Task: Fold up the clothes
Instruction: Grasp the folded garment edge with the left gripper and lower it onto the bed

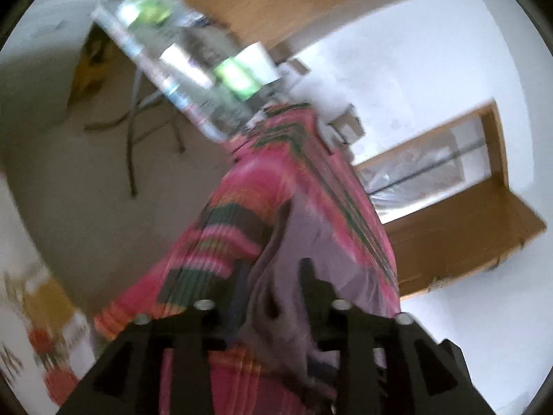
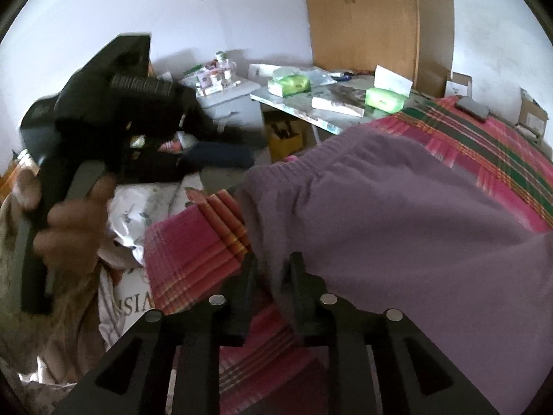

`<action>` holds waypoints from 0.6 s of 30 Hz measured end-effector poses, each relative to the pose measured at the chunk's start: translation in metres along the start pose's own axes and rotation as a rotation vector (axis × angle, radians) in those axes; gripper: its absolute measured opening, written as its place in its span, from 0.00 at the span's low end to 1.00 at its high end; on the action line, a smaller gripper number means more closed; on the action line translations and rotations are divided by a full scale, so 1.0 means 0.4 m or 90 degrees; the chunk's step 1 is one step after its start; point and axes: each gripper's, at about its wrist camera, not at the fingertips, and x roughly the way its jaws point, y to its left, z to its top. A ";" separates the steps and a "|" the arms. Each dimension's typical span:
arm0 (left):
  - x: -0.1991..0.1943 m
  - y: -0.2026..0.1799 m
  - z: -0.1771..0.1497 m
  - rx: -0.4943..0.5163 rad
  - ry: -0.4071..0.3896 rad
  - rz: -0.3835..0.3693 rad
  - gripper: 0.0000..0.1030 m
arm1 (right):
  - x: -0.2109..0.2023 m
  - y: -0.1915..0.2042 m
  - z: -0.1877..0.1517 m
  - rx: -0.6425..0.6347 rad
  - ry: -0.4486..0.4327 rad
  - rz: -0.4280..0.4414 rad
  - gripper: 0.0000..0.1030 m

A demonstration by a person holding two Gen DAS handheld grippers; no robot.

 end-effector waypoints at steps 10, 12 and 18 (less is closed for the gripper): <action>0.145 -0.067 0.119 0.044 0.116 0.020 0.37 | -0.072 -0.039 0.002 0.044 -0.074 -0.029 0.32; 0.164 -0.064 0.137 0.034 0.123 0.012 0.37 | -0.076 -0.070 0.001 0.078 -0.078 -0.035 0.32; 0.196 -0.047 0.174 -0.012 0.147 -0.026 0.34 | -0.092 -0.151 -0.006 0.172 -0.094 -0.044 0.32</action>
